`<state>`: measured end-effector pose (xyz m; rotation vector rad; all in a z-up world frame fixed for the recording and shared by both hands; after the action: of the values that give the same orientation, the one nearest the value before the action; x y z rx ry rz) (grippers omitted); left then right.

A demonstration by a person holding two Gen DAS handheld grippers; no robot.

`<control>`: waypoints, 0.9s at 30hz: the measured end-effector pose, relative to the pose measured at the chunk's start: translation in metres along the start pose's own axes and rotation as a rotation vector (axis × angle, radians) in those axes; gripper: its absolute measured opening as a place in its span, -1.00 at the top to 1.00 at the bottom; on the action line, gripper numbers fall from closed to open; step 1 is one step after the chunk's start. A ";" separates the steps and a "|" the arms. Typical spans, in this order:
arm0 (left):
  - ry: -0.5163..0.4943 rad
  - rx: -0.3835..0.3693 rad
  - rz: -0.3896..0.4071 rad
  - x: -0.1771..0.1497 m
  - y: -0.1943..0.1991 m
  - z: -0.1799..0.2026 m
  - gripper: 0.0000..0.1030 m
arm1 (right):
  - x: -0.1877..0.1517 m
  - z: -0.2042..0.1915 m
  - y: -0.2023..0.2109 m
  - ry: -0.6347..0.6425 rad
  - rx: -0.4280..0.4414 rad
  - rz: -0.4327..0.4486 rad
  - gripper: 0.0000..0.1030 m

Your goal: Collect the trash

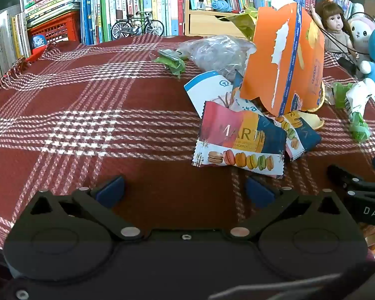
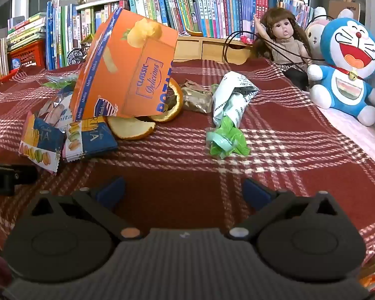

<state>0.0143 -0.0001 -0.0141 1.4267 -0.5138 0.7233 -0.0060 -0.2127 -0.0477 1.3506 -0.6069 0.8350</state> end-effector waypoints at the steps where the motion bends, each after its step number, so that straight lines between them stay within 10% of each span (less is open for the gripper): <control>1: 0.002 -0.001 -0.002 0.000 0.000 0.000 -1.00 | 0.000 0.000 0.000 -0.002 0.001 0.001 -1.00; 27: 0.002 -0.003 -0.002 -0.001 -0.001 0.001 -1.00 | 0.001 0.000 0.000 0.005 0.001 -0.005 -1.00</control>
<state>0.0140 -0.0013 -0.0153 1.4234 -0.5113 0.7226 -0.0052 -0.2125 -0.0467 1.3507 -0.5991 0.8342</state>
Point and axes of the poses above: each gripper's, at about its wrist camera, not at the fingertips, and y roughly against the way its jaws point, z to its right, x to its top, the point moved 2 cm from there along -y, roughly the way its jaws point, and after that the axes turned 8 degrees about y, right-handed, at the moved point
